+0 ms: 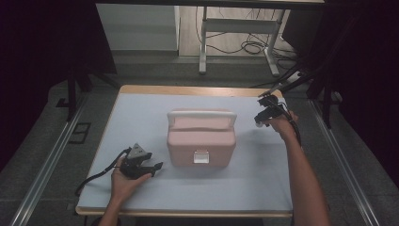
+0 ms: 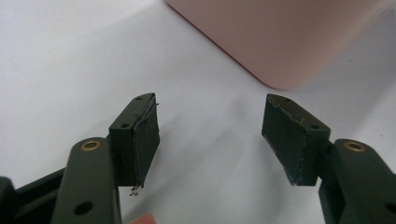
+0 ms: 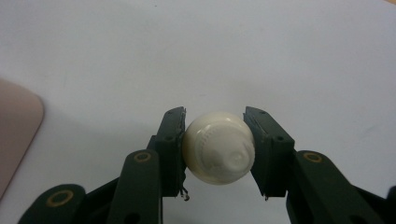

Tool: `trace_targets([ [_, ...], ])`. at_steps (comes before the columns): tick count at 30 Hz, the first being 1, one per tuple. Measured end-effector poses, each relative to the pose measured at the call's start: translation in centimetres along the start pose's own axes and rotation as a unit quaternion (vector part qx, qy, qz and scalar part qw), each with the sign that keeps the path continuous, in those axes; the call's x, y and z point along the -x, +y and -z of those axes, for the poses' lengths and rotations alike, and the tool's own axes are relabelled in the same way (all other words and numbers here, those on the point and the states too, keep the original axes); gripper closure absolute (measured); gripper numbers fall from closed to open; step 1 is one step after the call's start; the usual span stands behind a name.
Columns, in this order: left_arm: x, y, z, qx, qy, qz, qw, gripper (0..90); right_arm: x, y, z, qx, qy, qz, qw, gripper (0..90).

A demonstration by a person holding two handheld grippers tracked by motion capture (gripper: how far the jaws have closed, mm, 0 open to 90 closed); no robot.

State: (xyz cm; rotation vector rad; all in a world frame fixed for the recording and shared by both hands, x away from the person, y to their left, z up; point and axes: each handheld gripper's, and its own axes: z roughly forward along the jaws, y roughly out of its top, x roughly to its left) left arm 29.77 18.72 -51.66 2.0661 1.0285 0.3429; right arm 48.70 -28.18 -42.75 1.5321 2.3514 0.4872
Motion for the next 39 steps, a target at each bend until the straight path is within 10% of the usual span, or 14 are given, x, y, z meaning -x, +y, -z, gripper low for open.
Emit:
trace_targets([
  [39, 0.2, 0.0, 0.7, 0.009, 0.004, 0.003, 0.9999, 36.7, -3.7, -4.0, 3.9, 0.028, 0.038, 0.06, 0.9971, 60.1],
])
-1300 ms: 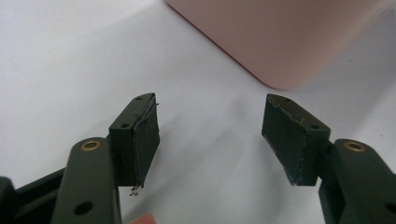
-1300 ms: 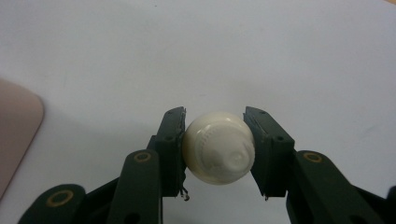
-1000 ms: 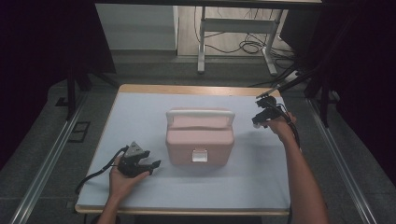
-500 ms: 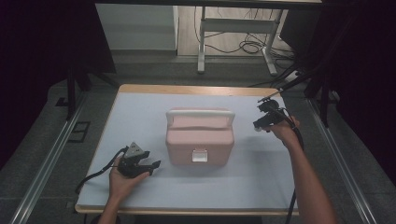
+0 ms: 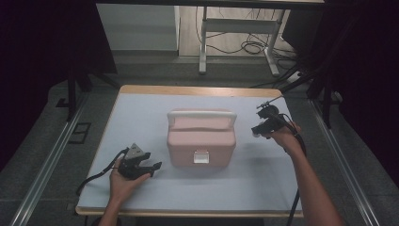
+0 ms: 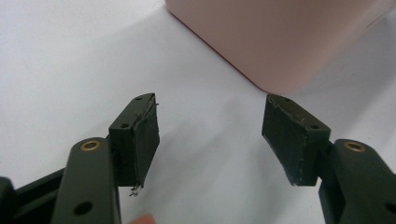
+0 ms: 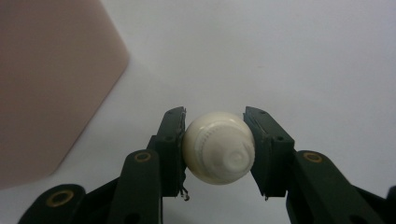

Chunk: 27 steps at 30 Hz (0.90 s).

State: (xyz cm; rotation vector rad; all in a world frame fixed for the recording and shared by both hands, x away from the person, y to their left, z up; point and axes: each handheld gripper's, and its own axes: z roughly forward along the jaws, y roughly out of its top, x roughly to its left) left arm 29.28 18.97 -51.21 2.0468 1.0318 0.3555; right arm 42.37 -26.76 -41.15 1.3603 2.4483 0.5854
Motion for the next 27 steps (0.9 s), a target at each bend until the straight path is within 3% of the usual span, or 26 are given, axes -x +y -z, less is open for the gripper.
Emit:
trace_targets([
  [18, 0.0, 0.0, -0.1, -0.003, -0.004, 0.0, 1.0, 37.1, -2.8, -2.3, -1.0, -0.015, 0.035, 0.04, 0.9985, 60.1],
  [27, 0.1, 0.0, -0.2, -0.004, -0.003, -0.001, 1.0, 37.3, -3.9, -3.5, -2.4, -0.041, 0.044, 0.062, 0.9963, 60.0],
])
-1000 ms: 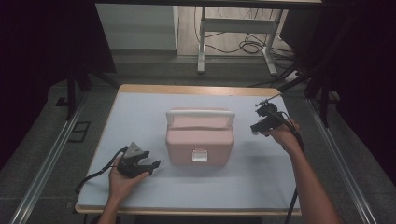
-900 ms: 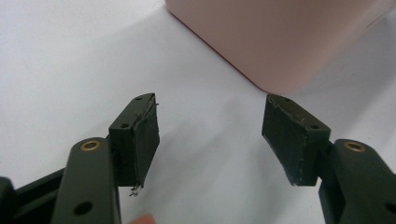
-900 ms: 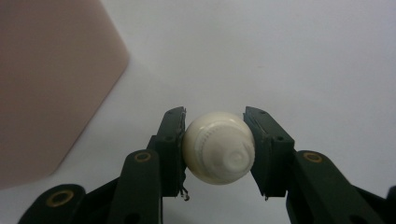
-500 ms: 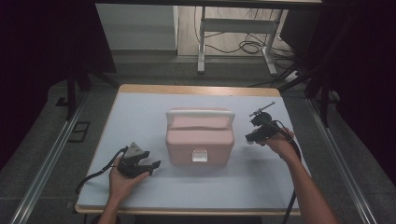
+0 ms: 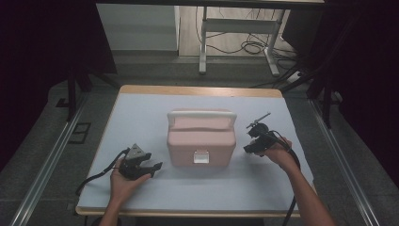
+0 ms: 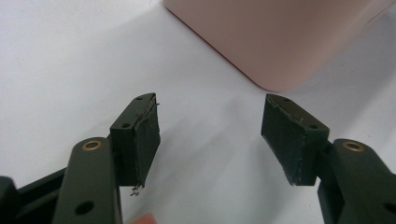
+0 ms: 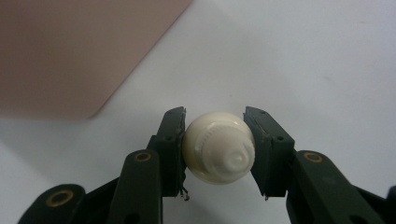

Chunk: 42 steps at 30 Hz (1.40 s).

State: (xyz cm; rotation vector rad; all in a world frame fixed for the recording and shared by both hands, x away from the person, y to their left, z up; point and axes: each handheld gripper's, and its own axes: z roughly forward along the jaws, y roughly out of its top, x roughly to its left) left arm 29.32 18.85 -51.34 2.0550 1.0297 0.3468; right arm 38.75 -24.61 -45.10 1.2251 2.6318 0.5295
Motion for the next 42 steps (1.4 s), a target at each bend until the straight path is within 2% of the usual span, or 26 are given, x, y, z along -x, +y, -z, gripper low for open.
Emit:
trace_targets([
  [6, 0.0, 0.0, 0.0, 0.0, 0.002, -0.001, 1.0, 37.3, -0.6, -0.3, -1.2, -0.01, 0.005, 0.007, 0.9999, 60.0],
  [17, 0.0, 0.0, 0.0, -0.001, 0.001, -0.001, 1.0, 37.3, -0.8, -0.6, -1.1, -0.006, 0.005, 0.011, 0.9999, 59.1],
  [22, 0.0, 0.0, 0.0, 0.001, 0.002, -0.002, 1.0, 37.3, -0.7, -0.8, -0.7, 0.003, 0.003, 0.011, 0.9999, 50.1],
  [23, 0.0, 0.0, 0.0, 0.0, 0.002, -0.002, 1.0, 37.3, -0.7, -0.8, -0.5, 0.008, 0.002, 0.008, 0.9999, 48.0],
  [24, 0.0, 0.0, 0.0, 0.001, 0.001, -0.001, 1.0, 37.7, -0.5, -1.0, 0.1, 0.024, 0.003, 0.001, 0.9997, 44.4],
  [25, 0.0, 0.0, 0.0, 0.001, 0.001, -0.001, 1.0, 37.8, -0.5, -1.0, 0.1, 0.024, 0.003, 0.001, 0.9997, 44.4],
  [26, 0.0, 0.0, 0.0, 0.001, 0.0, -0.001, 1.0, 37.8, -0.4, -1.1, 0.6, 0.036, 0.0, -0.001, 0.9994, 43.4],
  [27, 0.0, 0.0, 0.0, 0.001, 0.0, 0.0, 1.0, 37.9, -0.3, -1.2, 1.0, 0.049, 0.001, -0.004, 0.9988, 42.5],
  [28, 0.0, 0.0, 0.0, 0.0, -0.001, 0.001, 1.0, 38.1, -0.1, -1.5, 2.0, 0.074, 0.002, -0.011, 0.9972, 41.7],
  [29, 0.0, 0.0, 0.0, 0.0, -0.001, 0.001, 1.0, 38.2, -0.1, -1.5, 2.0, 0.074, 0.002, -0.011, 0.9972, 41.7],
  [32, 0.0, 0.0, 0.0, 0.001, -0.002, 0.002, 1.0, 38.2, 0.0, -2.0, 3.4, 0.105, 0.005, -0.012, 0.9944, 40.9],
  [33, 0.0, 0.0, 0.0, 0.002, -0.002, 0.002, 1.0, 38.2, -0.1, -2.4, 4.2, 0.123, 0.003, -0.013, 0.9923, 40.8],
  [35, 0.0, 0.0, 0.0, 0.001, -0.002, 0.002, 1.0, 38.3, -0.1, -2.5, 4.5, 0.129, 0.004, -0.016, 0.9916, 40.8],
  [36, 0.0, 0.0, 0.0, 0.001, -0.001, 0.001, 1.0, 38.3, -0.3, -3.0, 5.2, 0.142, 0.004, -0.018, 0.9896, 41.7],
  [37, 0.0, 0.0, 0.0, 0.001, -0.001, 0.001, 1.0, 38.3, -0.3, -3.0, 5.2, 0.142, 0.004, -0.018, 0.9896, 41.7],
  [42, 0.0, 0.0, 0.0, 0.001, -0.002, 0.001, 1.0, 38.3, -1.0, -4.1, 6.3, 0.181, 0.02, -0.016, 0.9832, 46.6],
])
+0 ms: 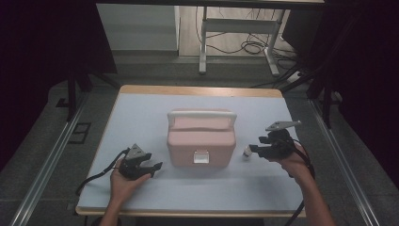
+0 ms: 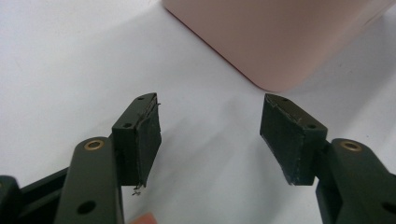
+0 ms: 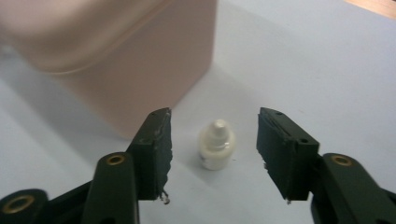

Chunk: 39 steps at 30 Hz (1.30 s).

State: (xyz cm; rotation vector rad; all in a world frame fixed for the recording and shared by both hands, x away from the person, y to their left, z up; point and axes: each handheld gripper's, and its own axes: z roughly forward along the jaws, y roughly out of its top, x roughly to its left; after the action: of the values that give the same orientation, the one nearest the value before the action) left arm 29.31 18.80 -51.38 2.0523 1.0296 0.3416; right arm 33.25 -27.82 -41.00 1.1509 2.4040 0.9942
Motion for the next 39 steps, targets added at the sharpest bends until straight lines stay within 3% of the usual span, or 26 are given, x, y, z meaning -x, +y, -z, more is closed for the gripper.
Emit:
trace_targets([
  [8, 0.0, -0.1, 0.0, -0.002, 0.001, -0.004, 1.0, 38.9, -1.9, -2.1, -0.1, 0.019, 0.032, 0.023, 0.999, 53.6],
  [15, 0.0, -0.1, 0.0, -0.002, 0.0, -0.005, 1.0, 39.4, -3.2, -3.9, -1.0, 0.042, 0.06, 0.025, 0.997, 57.4],
  [22, 0.0, -0.1, 0.1, 0.001, 0.001, -0.007, 1.0, 39.7, -3.8, -6.4, -3.3, 0.064, 0.082, -0.002, 0.9946, 57.4],
  [31, 0.0, -0.1, 0.5, 0.009, 0.001, -0.009, 0.9999, 39.4, -3.8, -7.7, -4.7, 0.056, 0.083, -0.018, 0.9948, 55.7],
  [39, -0.1, 0.0, 0.6, 0.013, -0.001, -0.008, 0.9999, 37.8, -4.0, -7.9, -5.0, 0.062, 0.073, -0.012, 0.9954, 51.0],
])
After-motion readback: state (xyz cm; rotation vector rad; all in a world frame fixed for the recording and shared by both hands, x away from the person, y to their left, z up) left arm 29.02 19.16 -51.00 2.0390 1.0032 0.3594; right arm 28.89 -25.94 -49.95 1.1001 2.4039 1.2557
